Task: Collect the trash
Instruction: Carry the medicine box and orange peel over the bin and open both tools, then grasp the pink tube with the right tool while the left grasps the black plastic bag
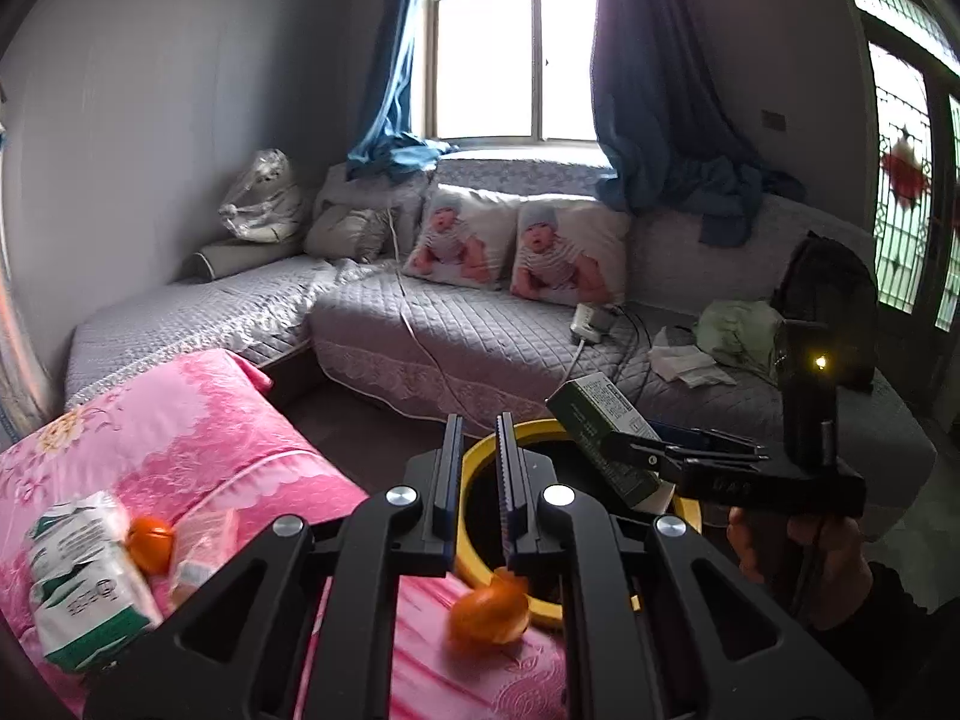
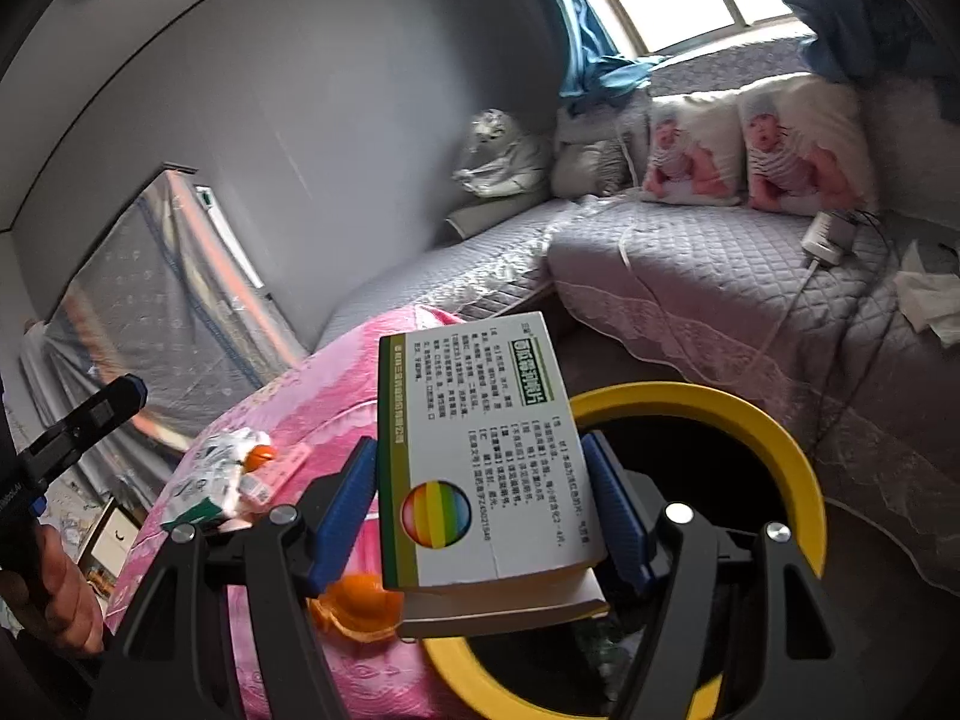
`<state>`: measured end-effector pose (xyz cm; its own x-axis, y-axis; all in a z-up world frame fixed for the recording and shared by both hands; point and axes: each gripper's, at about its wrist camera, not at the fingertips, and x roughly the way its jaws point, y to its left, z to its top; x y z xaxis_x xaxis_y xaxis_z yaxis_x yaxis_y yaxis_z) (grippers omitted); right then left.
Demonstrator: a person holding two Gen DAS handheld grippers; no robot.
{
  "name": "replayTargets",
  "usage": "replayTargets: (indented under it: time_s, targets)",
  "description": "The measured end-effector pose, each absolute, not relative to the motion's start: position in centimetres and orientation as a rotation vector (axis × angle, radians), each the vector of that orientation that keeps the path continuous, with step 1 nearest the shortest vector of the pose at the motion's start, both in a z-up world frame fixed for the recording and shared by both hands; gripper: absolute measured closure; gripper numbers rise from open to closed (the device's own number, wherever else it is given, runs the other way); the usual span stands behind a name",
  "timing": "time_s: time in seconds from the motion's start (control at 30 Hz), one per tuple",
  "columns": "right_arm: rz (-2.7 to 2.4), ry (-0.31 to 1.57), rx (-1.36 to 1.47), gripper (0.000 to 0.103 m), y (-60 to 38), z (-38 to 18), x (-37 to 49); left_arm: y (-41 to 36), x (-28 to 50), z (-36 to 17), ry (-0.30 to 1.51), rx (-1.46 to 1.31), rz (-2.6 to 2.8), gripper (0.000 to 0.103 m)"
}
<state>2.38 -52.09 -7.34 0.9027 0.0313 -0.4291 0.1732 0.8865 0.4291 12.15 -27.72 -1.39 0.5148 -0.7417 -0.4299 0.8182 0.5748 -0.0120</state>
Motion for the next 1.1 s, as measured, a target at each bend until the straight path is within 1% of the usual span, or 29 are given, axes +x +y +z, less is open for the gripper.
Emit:
replayTargets:
  time_s: [0.13, 0.23, 0.47, 0.6, 0.63, 0.67, 0.77, 0.8, 0.83, 0.87, 0.9, 0.93, 1.1]
  targets:
    - [-0.131, 0.454, 0.491, 0.038, -53.2, -8.4, 2.0, -30.3, 14.3, -2.9, 0.511, 0.161, -0.974, 0.094]
    - [-0.201, 0.492, 0.480, 0.038, -54.0, -9.3, 2.1, -30.7, 15.3, -3.4, 0.531, 0.144, -0.968, 0.094]
    - [-0.276, 0.600, 0.507, 0.037, -55.6, -12.1, 3.6, -29.9, 16.5, -4.6, 0.599, 0.111, -0.954, 0.094]
    - [-0.312, 0.638, 0.526, 0.036, -56.2, -13.1, 4.2, -29.1, 16.5, -4.4, 0.600, 0.093, -0.947, 0.094]
    - [-0.331, 0.646, 0.526, 0.030, -56.3, -13.3, 4.2, -28.8, 16.5, -4.4, 0.603, 0.085, -0.951, 0.094]
    - [-0.356, 0.649, 0.527, 0.027, -56.4, -13.3, 4.2, -28.6, 16.5, -4.3, 0.603, 0.078, -0.953, 0.094]
    - [-0.387, 0.634, 0.508, 0.025, -56.1, -12.7, 3.8, -27.0, 16.6, -4.0, 0.600, 0.036, -0.949, 0.092]
    - [-0.394, 0.628, 0.495, 0.022, -56.0, -12.4, 3.7, -26.4, 16.7, -3.9, 0.603, 0.019, -0.948, 0.090]
    - [-0.399, 0.615, 0.480, 0.020, -55.7, -12.1, 3.5, -25.5, 17.0, -3.8, 0.603, 0.000, -0.940, 0.085]
    - [-0.392, 0.603, 0.464, 0.020, -55.3, -11.7, 3.4, -24.7, 17.1, -3.7, 0.598, -0.016, -0.923, 0.063]
    - [-0.378, 0.595, 0.454, 0.020, -55.1, -11.4, 3.4, -24.1, 17.3, -3.6, 0.591, -0.028, -0.905, 0.035]
    - [-0.348, 0.583, 0.439, 0.020, -54.6, -11.0, 3.4, -22.6, 17.4, -3.3, 0.566, -0.051, -0.870, 0.032]
    - [-0.178, 0.542, 0.297, 0.019, -49.9, -9.0, 4.5, -16.4, 18.3, -2.3, 0.503, -0.112, -0.760, 0.032]
